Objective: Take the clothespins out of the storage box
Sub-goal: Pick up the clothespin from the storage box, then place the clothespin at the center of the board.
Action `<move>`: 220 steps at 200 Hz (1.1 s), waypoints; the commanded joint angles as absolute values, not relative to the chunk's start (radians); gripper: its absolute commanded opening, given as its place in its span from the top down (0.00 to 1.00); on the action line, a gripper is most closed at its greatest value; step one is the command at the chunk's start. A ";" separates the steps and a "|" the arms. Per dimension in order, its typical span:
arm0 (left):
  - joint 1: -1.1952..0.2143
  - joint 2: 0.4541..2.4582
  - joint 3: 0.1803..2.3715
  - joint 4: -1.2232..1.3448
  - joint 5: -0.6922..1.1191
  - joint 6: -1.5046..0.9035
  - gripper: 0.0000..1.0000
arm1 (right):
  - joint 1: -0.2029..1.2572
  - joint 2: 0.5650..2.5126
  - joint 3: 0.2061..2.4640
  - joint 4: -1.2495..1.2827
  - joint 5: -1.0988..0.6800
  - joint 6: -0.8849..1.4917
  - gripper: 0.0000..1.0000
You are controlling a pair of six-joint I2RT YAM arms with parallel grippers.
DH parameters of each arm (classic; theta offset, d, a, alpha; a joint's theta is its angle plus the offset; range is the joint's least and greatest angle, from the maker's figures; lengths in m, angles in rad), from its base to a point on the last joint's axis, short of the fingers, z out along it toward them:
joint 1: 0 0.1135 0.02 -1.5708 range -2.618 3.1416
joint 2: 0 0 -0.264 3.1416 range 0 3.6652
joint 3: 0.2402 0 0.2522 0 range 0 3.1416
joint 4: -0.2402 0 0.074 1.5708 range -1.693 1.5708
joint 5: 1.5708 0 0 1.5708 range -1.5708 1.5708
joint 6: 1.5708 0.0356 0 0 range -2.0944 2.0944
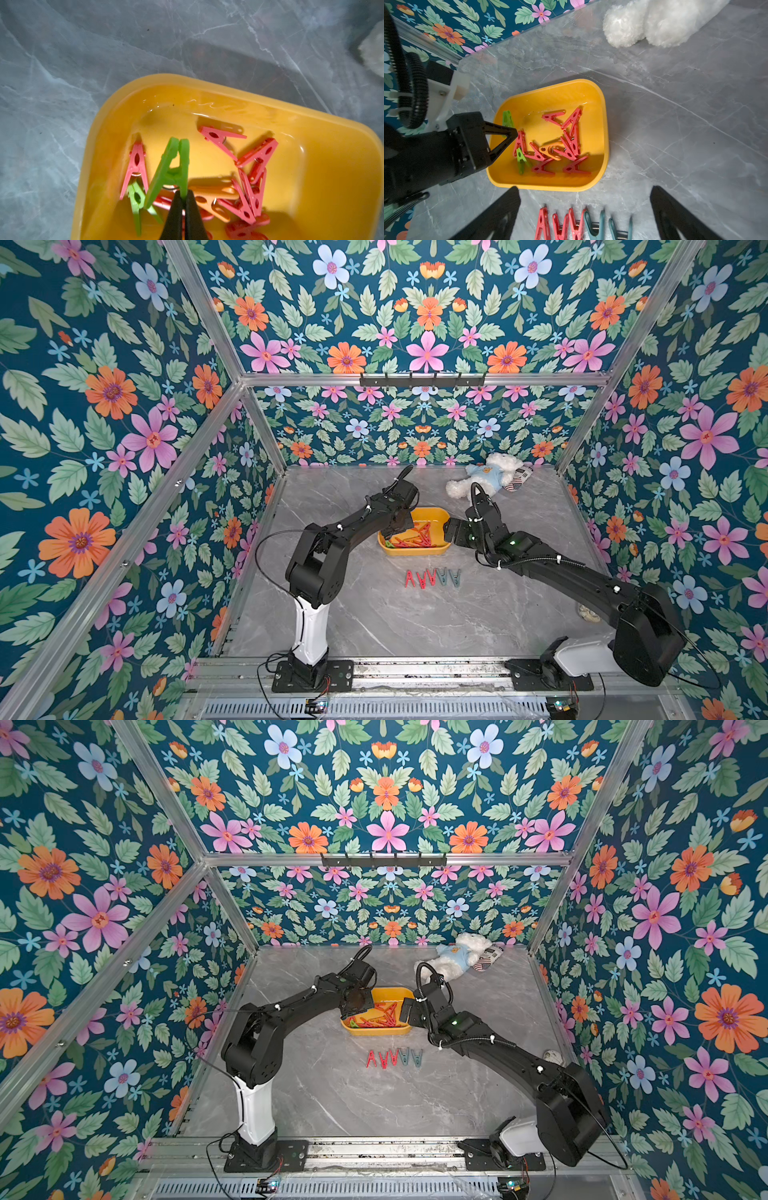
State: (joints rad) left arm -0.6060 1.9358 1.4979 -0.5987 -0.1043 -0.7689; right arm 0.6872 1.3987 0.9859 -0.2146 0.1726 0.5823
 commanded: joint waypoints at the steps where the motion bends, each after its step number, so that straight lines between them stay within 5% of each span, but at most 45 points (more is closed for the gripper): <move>1: -0.623 1.875 1.459 -0.614 -0.137 -0.796 0.96 | 0.688 1.391 0.984 -0.162 0.124 0.584 0.01; 143: -0.850 1.382 0.938 -0.552 -0.207 -0.955 0.97 | 0.740 1.483 1.032 -0.094 0.006 0.576 0.01; 220: -0.884 1.409 0.805 -0.428 -0.153 -0.947 0.97 | 0.755 1.463 1.009 -0.109 0.030 0.592 0.01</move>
